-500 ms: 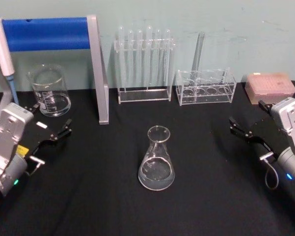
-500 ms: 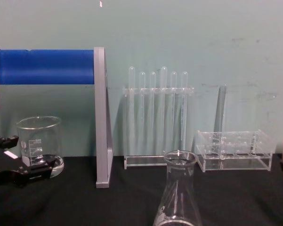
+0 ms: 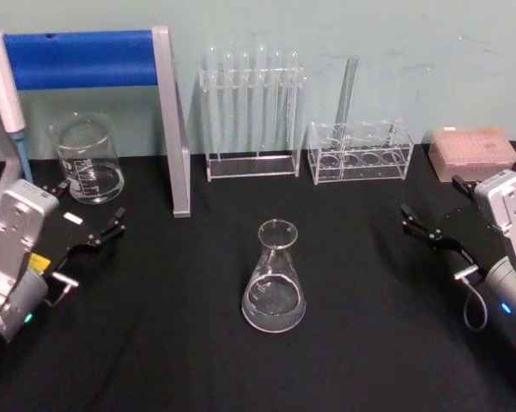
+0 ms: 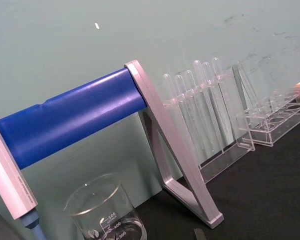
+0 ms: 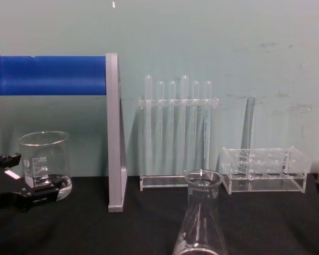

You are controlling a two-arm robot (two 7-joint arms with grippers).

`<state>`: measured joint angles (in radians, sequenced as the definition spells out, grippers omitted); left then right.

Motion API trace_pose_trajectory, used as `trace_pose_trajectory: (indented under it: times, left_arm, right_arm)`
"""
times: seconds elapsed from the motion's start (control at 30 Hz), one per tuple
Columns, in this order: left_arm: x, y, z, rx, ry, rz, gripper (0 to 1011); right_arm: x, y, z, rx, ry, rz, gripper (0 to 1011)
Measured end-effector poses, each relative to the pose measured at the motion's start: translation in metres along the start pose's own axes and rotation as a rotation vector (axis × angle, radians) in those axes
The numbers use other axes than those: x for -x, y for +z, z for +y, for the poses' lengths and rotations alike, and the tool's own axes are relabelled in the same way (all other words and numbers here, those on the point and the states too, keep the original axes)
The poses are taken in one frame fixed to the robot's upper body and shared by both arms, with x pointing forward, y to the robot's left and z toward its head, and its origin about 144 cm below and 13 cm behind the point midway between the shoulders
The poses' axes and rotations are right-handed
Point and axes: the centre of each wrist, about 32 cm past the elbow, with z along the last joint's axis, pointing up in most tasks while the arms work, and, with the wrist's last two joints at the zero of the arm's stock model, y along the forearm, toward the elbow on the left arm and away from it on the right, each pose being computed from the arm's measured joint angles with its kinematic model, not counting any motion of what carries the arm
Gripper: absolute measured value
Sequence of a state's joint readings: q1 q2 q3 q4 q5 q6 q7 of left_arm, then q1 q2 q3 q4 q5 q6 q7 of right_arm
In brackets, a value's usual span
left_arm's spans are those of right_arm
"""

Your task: Grasp the erlenmeyer flask with one hand, shake it three times, then place it back.

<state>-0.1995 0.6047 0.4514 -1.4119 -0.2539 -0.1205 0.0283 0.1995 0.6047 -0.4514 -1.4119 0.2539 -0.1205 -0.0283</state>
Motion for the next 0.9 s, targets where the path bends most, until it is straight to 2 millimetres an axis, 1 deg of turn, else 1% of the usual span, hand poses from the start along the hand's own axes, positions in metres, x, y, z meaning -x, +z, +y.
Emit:
trace_pose_trajectory:
  times: [0.33, 0.63, 0.9]
  left_arm:
    - [0.000, 0.000, 0.000, 0.000, 0.000, 0.000, 1001]
    - [0.000, 0.000, 0.000, 0.000, 0.000, 0.000, 1001]
    - [0.000, 0.000, 0.000, 0.000, 0.000, 0.000, 1001]
  right_arm:
    - [-0.001, 0.000, 0.000, -0.001, 0.002, 0.001, 1003]
    - [-0.009, 0.004, -0.002, -0.001, 0.039, 0.049, 1003]
    - [-0.014, 0.006, -0.012, -0.018, 0.125, 0.122, 1003]
